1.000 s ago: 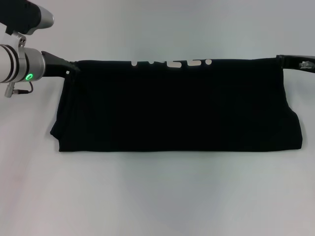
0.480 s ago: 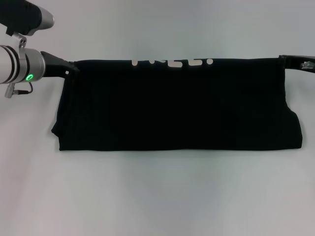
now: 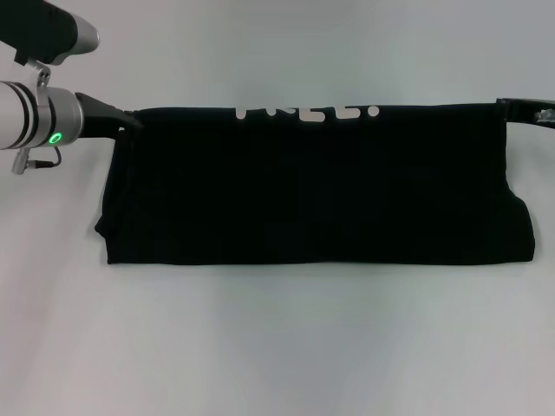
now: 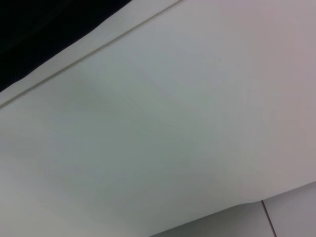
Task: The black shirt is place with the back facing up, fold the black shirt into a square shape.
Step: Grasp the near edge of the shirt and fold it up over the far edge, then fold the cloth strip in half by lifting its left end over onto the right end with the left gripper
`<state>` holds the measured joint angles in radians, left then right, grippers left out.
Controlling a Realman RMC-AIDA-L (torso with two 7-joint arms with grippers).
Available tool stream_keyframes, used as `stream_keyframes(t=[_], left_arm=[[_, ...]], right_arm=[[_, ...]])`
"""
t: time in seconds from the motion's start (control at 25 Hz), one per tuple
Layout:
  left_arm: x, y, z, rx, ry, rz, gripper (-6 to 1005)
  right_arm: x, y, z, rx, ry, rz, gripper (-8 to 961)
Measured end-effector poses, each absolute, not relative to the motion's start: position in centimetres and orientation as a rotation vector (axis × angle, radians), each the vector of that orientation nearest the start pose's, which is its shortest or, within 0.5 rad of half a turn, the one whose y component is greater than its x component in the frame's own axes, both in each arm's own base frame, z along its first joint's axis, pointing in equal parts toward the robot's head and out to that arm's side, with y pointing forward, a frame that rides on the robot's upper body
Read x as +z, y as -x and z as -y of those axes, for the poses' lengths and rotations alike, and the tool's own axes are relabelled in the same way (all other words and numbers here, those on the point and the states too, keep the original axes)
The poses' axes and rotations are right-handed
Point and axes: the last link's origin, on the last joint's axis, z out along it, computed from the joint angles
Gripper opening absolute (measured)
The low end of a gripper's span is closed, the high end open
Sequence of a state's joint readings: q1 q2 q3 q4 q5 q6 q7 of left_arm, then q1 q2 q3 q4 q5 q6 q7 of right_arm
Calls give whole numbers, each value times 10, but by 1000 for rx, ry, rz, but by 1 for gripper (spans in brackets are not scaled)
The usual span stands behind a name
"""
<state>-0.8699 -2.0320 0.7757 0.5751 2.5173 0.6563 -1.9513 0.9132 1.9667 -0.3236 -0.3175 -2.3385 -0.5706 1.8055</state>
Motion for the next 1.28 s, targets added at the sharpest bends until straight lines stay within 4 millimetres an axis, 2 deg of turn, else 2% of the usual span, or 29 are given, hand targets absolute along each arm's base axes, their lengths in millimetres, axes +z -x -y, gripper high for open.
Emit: stream_keyframes(t=[0.56,0.64,0.84,1.08,1.28], left_arm=[[26,242,-483,12,2142,722,38],[18,239,-482,28,2153,704,38],[17,243,-481,21,2119,738,39],[36,254,-483,-49,1989,871,225],[54,262,-472,-116,1956,997,458]], right_arm=[[37,-282,-480,354,1872,-1132,16],[36,-282,-479,358,1880,-1137,16],[38,-286,-477,358,1875,-1144,143],[49,-290,-476,385,1856,-1169,375],[60,-286,-468,471,1930,-1229,483]])
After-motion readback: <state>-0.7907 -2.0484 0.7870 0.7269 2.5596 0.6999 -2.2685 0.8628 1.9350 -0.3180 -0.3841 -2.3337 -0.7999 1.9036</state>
